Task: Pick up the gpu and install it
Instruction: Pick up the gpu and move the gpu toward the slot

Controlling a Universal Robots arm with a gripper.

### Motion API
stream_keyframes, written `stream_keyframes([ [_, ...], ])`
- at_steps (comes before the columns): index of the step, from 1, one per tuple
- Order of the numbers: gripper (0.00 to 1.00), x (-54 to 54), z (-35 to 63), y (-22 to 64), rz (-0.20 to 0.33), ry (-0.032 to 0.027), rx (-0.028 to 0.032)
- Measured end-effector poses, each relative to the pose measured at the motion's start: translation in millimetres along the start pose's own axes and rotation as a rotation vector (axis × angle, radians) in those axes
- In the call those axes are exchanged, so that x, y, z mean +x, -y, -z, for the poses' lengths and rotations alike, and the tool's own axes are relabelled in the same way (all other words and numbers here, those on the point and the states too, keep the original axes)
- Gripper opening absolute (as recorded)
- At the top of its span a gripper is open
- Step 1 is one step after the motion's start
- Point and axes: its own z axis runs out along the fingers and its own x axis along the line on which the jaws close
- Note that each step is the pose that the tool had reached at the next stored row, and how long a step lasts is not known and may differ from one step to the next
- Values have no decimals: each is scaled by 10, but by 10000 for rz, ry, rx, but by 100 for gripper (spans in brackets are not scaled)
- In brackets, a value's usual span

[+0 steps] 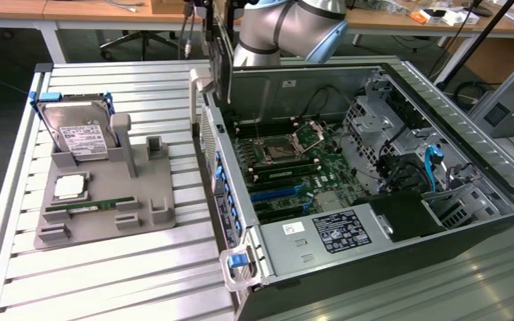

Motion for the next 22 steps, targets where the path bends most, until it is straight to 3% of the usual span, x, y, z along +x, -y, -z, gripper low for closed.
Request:
stream_keyframes([
  [19,27,-176,-101,-16,6,17,221],
  [22,27,-225,-127,-21,8,20,280],
])
